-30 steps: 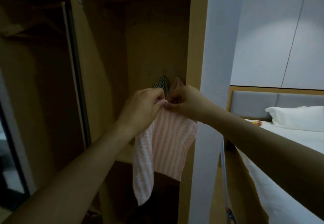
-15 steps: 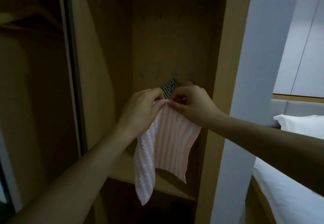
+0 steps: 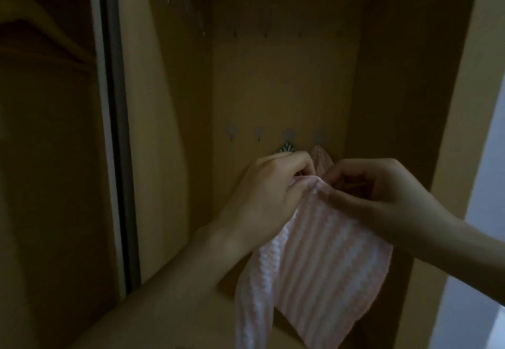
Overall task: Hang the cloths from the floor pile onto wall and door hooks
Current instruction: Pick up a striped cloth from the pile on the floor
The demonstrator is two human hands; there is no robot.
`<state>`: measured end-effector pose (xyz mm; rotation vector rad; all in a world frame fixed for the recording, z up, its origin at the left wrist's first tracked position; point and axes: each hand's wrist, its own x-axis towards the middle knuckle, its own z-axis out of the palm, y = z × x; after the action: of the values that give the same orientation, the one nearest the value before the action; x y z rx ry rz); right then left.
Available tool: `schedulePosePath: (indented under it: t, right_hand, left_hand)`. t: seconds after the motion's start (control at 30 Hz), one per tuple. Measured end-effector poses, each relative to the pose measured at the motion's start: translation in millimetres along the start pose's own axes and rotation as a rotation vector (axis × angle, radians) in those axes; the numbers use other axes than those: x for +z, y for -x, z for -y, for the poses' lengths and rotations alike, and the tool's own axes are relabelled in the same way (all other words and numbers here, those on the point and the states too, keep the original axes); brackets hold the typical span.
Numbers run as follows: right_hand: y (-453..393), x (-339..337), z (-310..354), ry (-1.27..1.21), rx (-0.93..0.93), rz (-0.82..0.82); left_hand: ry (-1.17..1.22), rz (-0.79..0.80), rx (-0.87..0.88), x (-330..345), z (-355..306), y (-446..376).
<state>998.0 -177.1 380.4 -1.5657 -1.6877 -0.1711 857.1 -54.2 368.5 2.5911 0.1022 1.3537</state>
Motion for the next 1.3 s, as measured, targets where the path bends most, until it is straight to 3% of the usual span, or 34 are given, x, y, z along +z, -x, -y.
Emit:
schedulePosePath:
  t: [0.23,0.57,0.8,1.0,1.3]
  right_hand:
    - [-41,34,-19,-0.109,0.056,-0.055]
    - [-151,82,-121,-0.027,0.058,-0.134]
    - [-216,58,-168,0.042,0.146,-0.059]
    - [-235,62,-223,-0.126,0.312,-0.063]
    - [-263,103,-233,-0.006,0.244,-0.131]
  left_hand:
    - [0.026,-0.016,0.004,-2,58,-15]
    - [-0.093,-0.043,-0.056,44,171,-74]
    - [-0.184,-0.055,-0.092,73,240,-139]
    - [-0.121,-0.072,-0.063,97,273,-173]
    - [0.000,0.000,-0.071,117,320,-172]
